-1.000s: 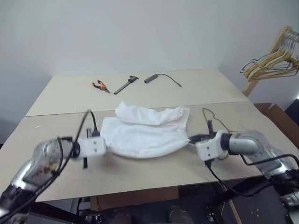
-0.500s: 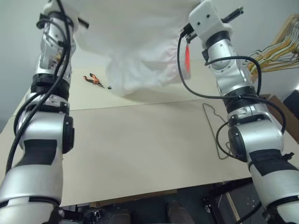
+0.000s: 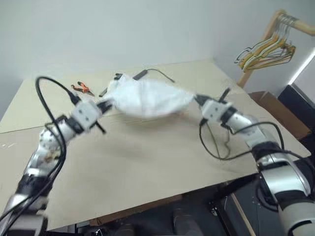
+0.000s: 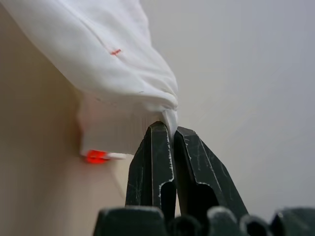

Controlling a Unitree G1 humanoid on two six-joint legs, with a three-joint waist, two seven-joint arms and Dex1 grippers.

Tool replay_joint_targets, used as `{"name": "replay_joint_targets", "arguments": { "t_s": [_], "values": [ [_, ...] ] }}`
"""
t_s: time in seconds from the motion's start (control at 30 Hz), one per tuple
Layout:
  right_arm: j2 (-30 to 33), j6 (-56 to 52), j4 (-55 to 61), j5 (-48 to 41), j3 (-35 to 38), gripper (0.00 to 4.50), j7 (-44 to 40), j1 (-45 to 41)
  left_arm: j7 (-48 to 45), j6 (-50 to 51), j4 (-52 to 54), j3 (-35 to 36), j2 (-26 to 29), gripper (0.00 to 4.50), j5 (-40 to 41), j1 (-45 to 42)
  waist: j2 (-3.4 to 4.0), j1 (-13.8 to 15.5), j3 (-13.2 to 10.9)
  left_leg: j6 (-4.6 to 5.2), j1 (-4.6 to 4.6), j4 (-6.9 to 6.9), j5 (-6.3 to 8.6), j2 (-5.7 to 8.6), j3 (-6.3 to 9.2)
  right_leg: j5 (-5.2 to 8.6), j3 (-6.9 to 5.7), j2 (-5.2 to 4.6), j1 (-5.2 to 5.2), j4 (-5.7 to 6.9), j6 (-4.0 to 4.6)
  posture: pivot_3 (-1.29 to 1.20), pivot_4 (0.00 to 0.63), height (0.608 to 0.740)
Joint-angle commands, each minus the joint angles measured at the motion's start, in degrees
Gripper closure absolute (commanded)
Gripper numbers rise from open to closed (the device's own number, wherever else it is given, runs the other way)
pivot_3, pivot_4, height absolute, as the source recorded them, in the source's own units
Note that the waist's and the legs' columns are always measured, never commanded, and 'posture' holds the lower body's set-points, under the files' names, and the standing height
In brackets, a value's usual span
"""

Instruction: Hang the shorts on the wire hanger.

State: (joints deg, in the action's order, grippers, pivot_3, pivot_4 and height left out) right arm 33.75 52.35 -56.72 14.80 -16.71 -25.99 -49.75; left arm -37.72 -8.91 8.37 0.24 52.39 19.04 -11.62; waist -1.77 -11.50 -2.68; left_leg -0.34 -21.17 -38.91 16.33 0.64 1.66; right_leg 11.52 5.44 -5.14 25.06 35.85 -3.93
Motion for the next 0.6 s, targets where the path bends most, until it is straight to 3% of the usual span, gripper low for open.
{"name": "replay_joint_targets", "arguments": {
  "t_s": [0.03,0.1,0.2,0.37,0.6],
  "values": [
    [2.0,5.9,3.5,-4.1,-1.2,4.50,-10.5,1.2,-8.6,8.7,12.7,8.8,7.7,4.48,6.7,10.8,0.07,-0.2,-0.1,0.09,0.59,0.02,0.05,-0.06,0.05,0.01,-0.05,0.09,-0.75,-0.09,0.01,0.02,0.000,0.740],
    [3.0,7.9,3.4,-2.4,-2.4,4.50,-12.8,2.1,-13.1,12.5,16.3,12.7,11.3,4.48,7.4,17.3,0.29,0.1,-0.4,0.36,2.15,0.25,0.22,-0.21,-0.08,0.38,-0.15,0.28,-2.76,-0.84,-0.22,0.02,0.000,0.740],
    [4.6,10.6,3.3,2.2,-4.2,4.50,-12.3,2.9,-18.8,16.7,21.4,18.0,14.2,4.48,8.1,25.4,0.23,1.0,-0.6,0.36,3.78,0.28,0.26,-0.50,-0.15,0.99,-0.18,0.45,-4.18,-0.87,0.17,0.02,0.000,0.740],
    [7.1,12.4,4.8,11.4,-5.8,4.50,-6.8,4.9,-24.8,21.8,28.6,22.7,15.2,4.48,5.8,34.7,0.25,2.3,-0.5,0.37,4.06,0.28,0.26,-0.62,-0.26,1.08,-0.04,0.77,-4.19,-0.70,0.37,0.01,0.001,0.740],
    [10.1,11.6,9.8,20.8,-6.0,4.50,1.6,9.0,-28.1,27.9,36.1,24.4,14.5,4.48,2.9,41.2,0.23,3.2,-0.5,0.52,3.52,0.32,0.39,-0.59,-0.38,0.91,0.02,0.74,-3.66,-0.72,0.65,-0.01,0.004,0.740]
  ]
}}
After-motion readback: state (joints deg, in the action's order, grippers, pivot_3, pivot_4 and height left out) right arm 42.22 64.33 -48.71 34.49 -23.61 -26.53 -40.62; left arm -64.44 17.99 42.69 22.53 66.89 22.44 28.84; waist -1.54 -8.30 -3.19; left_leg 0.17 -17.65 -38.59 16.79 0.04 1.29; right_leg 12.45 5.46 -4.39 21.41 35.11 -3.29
